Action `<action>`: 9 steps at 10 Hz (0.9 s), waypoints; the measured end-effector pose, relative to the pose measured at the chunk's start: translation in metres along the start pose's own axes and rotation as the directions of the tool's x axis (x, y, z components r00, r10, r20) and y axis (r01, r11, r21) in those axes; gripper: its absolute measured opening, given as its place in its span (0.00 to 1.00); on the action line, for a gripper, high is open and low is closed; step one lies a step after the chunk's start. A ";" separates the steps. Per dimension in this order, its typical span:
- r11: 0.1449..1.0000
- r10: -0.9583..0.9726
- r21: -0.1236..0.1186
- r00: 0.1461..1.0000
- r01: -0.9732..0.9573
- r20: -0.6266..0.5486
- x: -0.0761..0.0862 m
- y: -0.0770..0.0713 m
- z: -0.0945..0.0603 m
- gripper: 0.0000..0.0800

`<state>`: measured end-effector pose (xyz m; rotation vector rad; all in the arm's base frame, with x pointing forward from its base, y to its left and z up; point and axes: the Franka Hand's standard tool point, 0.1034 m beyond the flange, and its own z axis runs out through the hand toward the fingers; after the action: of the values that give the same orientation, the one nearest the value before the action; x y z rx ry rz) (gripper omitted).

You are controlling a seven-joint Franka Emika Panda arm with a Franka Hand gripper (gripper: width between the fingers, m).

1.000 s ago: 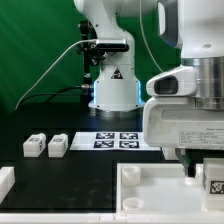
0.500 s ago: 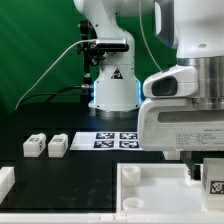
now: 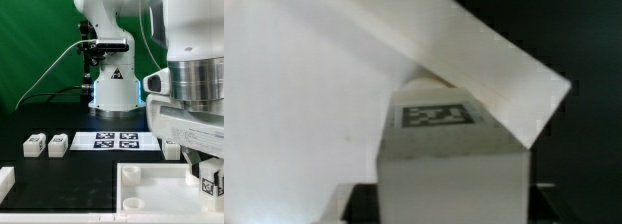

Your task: Assemble one leg

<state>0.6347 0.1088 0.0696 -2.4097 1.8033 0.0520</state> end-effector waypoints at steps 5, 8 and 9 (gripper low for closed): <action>0.955 0.297 -0.005 0.954 -0.297 0.046 -0.001 0.002 0.000 0.39; 0.994 0.105 0.000 0.993 -0.106 0.051 -0.011 0.002 0.002 0.75; 0.998 -0.054 -0.021 0.997 0.056 0.062 -0.017 0.003 0.001 0.75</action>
Offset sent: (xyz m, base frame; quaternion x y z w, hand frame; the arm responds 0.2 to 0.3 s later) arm -0.0075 -0.0069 -0.0022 0.0106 0.0475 -0.0061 0.9988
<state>0.6272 0.1248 0.0702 -2.4435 1.7186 0.1400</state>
